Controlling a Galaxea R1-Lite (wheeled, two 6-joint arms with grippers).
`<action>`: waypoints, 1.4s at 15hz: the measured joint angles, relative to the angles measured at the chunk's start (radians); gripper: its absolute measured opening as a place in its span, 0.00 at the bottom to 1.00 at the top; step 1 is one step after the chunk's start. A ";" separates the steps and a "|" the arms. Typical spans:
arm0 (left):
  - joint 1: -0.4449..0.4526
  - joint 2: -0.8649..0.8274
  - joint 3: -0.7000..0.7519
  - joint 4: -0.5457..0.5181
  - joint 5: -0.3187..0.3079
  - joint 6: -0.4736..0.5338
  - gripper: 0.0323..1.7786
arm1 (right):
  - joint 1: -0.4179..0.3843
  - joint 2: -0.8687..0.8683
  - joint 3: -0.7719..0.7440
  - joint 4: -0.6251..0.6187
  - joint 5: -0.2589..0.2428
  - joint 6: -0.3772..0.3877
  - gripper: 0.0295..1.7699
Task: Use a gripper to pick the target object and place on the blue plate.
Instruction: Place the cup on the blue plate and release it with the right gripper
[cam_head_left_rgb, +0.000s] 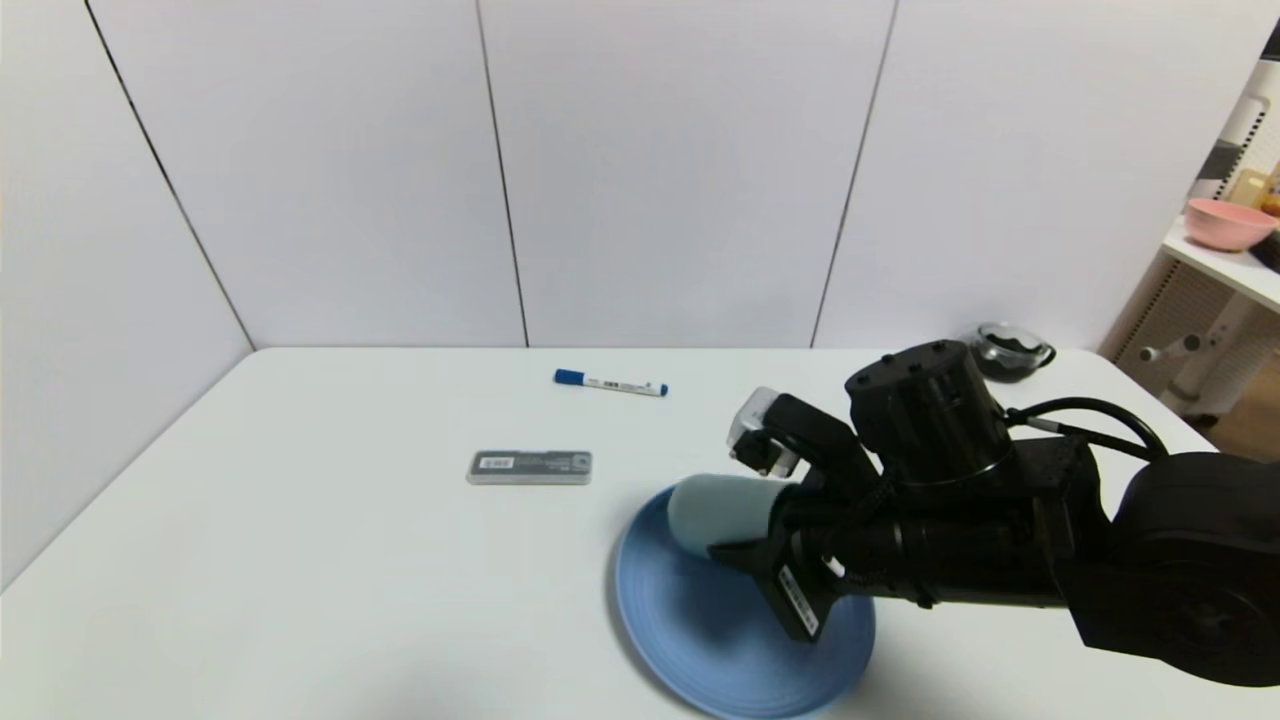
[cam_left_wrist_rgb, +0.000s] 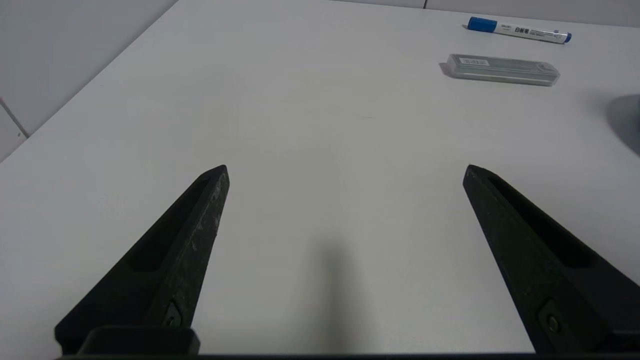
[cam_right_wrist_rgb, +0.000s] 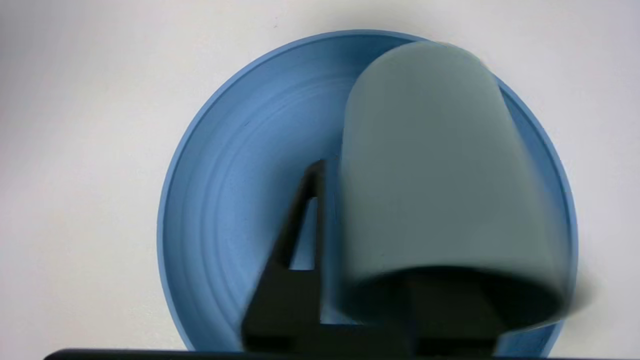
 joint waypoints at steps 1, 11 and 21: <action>0.000 0.000 0.000 0.000 0.000 0.000 0.95 | 0.000 0.001 0.000 0.000 0.000 0.002 0.34; 0.000 0.000 0.000 0.000 0.000 0.000 0.95 | -0.004 -0.063 0.056 0.027 -0.011 -0.006 0.79; 0.000 0.000 0.000 0.000 0.000 0.001 0.95 | -0.125 -0.297 0.210 0.103 -0.013 -0.003 0.92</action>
